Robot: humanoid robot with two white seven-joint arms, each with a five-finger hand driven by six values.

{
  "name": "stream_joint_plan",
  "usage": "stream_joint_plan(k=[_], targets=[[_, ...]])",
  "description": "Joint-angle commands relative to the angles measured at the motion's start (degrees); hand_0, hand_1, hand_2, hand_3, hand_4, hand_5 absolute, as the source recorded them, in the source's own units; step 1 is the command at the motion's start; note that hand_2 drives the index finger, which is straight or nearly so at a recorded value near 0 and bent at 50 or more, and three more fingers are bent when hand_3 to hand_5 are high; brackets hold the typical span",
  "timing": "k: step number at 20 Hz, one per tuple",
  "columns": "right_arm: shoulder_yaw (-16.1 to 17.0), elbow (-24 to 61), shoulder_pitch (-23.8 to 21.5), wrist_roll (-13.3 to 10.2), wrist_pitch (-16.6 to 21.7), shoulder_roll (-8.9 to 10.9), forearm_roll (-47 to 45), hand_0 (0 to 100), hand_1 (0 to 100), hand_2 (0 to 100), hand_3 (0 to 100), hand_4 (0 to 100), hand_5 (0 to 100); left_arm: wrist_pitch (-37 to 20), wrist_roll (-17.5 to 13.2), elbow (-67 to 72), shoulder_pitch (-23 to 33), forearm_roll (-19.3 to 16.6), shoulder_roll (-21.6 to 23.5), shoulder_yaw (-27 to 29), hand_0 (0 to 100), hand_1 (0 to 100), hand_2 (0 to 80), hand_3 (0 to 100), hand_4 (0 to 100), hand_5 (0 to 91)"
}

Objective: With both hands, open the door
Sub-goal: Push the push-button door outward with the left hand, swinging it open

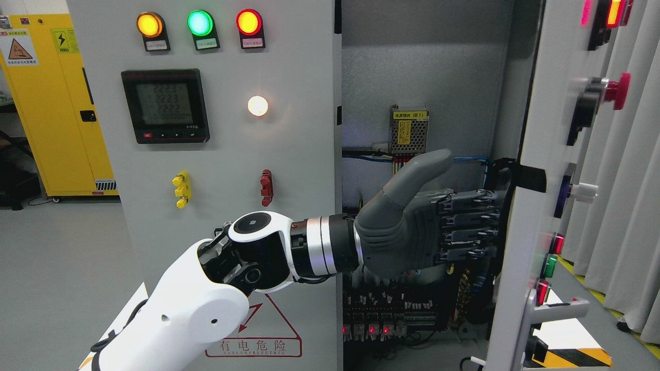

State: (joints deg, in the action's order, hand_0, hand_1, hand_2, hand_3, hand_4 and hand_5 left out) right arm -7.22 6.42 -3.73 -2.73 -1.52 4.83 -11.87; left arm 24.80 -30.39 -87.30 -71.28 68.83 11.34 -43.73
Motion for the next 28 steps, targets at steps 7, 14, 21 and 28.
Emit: stream_joint_plan(k=[7,14,21,28], targets=[[0.0,0.0,0.0,0.0,0.0,0.09,0.0,22,6,0,0,0,0,0.9,3.0,4.6,-0.8,-0.5,-10.6,0.1,0,4,2.1,4,5,0.0],[0.0,0.0,0.0,0.0,0.0,0.09,0.0,21,6,0,0,0,0,0.9,3.1,3.7,-1.0,-0.4,-10.7,0.1,0,4,1.1,0,3,0.0],[0.0,0.0,0.0,0.0,0.0,0.09,0.0,22,7,0,0,0,0,1.0,6.8,4.2,-1.0,-0.7,-14.7,0.4,0,4,0.3,0,0,0.0],[0.0,0.0,-0.3,0.0,0.0,0.09,0.0,22,7,0,0,0,0,1.0,7.7,4.0,-0.7,-0.9,-17.3,0.1,0,4,0.3,0,0,0.0]])
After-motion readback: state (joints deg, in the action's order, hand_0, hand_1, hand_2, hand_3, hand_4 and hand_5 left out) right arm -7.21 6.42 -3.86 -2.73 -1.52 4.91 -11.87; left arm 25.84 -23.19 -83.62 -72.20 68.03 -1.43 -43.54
